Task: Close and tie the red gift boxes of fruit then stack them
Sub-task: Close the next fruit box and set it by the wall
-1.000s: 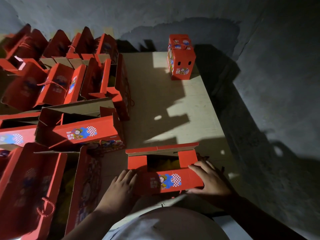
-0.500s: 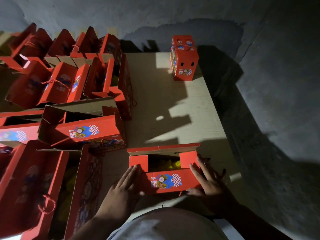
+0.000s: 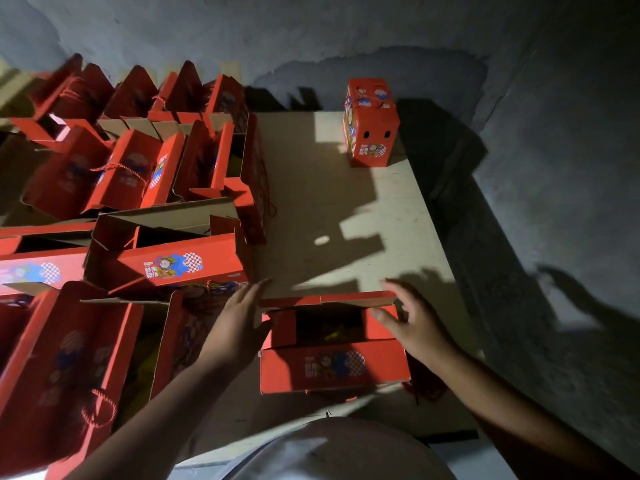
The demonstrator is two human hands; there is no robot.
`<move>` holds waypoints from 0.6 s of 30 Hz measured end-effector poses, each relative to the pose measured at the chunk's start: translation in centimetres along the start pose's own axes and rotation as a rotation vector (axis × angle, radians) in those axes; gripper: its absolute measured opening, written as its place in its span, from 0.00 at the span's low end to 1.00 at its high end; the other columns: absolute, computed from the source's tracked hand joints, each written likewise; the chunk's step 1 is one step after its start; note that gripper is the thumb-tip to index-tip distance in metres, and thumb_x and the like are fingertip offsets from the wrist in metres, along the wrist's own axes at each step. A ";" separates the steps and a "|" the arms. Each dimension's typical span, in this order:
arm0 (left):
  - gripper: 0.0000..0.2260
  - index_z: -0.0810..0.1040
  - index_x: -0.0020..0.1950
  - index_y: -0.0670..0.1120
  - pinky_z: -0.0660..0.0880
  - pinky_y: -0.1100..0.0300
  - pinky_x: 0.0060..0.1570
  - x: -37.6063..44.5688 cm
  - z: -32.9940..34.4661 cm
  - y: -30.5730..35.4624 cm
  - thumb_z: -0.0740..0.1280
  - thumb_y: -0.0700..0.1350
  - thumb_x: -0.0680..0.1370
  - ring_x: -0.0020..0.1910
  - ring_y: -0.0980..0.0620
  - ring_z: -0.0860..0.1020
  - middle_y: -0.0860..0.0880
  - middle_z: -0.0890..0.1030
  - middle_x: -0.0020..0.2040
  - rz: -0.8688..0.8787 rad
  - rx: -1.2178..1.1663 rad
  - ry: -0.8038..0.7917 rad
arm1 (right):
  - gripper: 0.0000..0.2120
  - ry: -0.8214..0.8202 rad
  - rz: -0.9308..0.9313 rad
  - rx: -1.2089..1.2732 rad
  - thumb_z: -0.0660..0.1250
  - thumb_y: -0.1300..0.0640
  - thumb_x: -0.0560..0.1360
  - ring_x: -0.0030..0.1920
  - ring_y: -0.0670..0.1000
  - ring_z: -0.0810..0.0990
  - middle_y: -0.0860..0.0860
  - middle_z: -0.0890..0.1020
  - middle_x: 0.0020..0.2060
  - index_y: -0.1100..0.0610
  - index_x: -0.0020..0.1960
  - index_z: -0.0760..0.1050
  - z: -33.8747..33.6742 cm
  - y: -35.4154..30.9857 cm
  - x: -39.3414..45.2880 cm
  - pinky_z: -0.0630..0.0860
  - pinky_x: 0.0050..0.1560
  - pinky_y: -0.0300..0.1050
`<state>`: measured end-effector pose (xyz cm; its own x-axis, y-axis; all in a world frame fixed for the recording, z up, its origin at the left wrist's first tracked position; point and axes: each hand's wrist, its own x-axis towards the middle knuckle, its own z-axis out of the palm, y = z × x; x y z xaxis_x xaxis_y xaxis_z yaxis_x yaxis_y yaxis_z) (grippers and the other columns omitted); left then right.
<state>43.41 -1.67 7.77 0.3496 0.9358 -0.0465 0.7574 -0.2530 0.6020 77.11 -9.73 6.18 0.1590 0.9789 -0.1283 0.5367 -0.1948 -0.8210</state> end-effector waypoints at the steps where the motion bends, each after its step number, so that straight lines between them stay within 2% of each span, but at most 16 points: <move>1: 0.33 0.67 0.78 0.53 0.66 0.59 0.68 0.0 0.1 -0.1 0.75 0.43 0.75 0.73 0.49 0.70 0.50 0.72 0.74 0.024 0.066 -0.046 | 0.28 0.009 -0.016 -0.029 0.66 0.28 0.74 0.71 0.37 0.70 0.33 0.74 0.68 0.37 0.70 0.72 0.0 -0.2 0.0 0.70 0.71 0.45; 3: 0.28 0.71 0.75 0.52 0.68 0.62 0.64 -0.6 0.6 -0.2 0.73 0.44 0.75 0.69 0.50 0.72 0.50 0.76 0.70 0.123 0.162 -0.099 | 0.18 0.060 -0.053 -0.077 0.65 0.33 0.76 0.64 0.38 0.76 0.34 0.79 0.60 0.39 0.62 0.77 0.2 -0.2 -0.2 0.74 0.65 0.42; 5: 0.24 0.73 0.74 0.51 0.69 0.62 0.64 -1.4 1.1 -0.4 0.67 0.52 0.78 0.67 0.49 0.74 0.50 0.77 0.68 0.214 0.205 -0.123 | 0.13 0.076 -0.113 -0.143 0.67 0.39 0.76 0.60 0.37 0.77 0.34 0.80 0.55 0.41 0.58 0.80 0.1 0.0 -0.7 0.76 0.62 0.42; 8: 0.29 0.70 0.77 0.51 0.73 0.55 0.67 -2.7 2.1 -1.0 0.59 0.64 0.79 0.69 0.47 0.71 0.51 0.73 0.72 0.274 0.257 -0.205 | 0.13 0.016 -0.195 -0.259 0.75 0.46 0.74 0.63 0.39 0.76 0.38 0.78 0.59 0.46 0.58 0.82 0.0 1.1 -1.7 0.74 0.65 0.45; 10: 0.30 0.64 0.80 0.55 0.73 0.50 0.67 -3.4 2.7 -1.3 0.57 0.66 0.80 0.73 0.47 0.66 0.53 0.66 0.77 0.273 0.311 -0.261 | 0.16 -0.034 -0.209 -0.346 0.76 0.49 0.74 0.67 0.41 0.73 0.40 0.74 0.65 0.47 0.61 0.81 0.2 1.7 -2.4 0.72 0.70 0.47; 13: 0.30 0.59 0.81 0.58 0.71 0.48 0.68 -3.4 3.2 -1.4 0.47 0.67 0.81 0.77 0.46 0.60 0.52 0.58 0.81 0.211 0.359 -0.268 | 0.26 -0.117 -0.186 -0.399 0.73 0.48 0.77 0.76 0.42 0.62 0.42 0.62 0.78 0.43 0.73 0.73 0.7 1.7 -2.5 0.63 0.76 0.43; 15: 0.31 0.53 0.82 0.59 0.67 0.46 0.70 -2.7 3.4 -1.3 0.45 0.67 0.80 0.80 0.46 0.54 0.50 0.51 0.83 0.159 0.374 -0.289 | 0.31 -0.179 -0.170 -0.465 0.70 0.49 0.79 0.79 0.43 0.55 0.43 0.55 0.81 0.41 0.79 0.63 1.1 1.5 -2.1 0.59 0.78 0.43; 17: 0.30 0.43 0.82 0.63 0.64 0.45 0.72 -1.9 3.4 -1.3 0.49 0.65 0.82 0.82 0.48 0.48 0.51 0.47 0.84 0.138 0.367 -0.341 | 0.33 -0.226 -0.165 -0.552 0.67 0.49 0.81 0.81 0.48 0.52 0.45 0.53 0.82 0.40 0.82 0.56 1.4 1.3 -1.6 0.58 0.80 0.48; 18: 0.32 0.40 0.81 0.64 0.64 0.45 0.72 -1.6 3.4 -1.2 0.53 0.63 0.82 0.81 0.47 0.49 0.50 0.48 0.83 0.142 0.367 -0.359 | 0.33 -0.240 -0.162 -0.586 0.66 0.49 0.81 0.81 0.50 0.53 0.47 0.53 0.82 0.39 0.82 0.55 1.6 1.1 -1.4 0.58 0.80 0.51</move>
<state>43.77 -3.72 4.44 0.5803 0.7595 -0.2938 0.8099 -0.5003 0.3063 76.18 -11.22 4.60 -0.1147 0.9720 -0.2049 0.9118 0.0212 -0.4100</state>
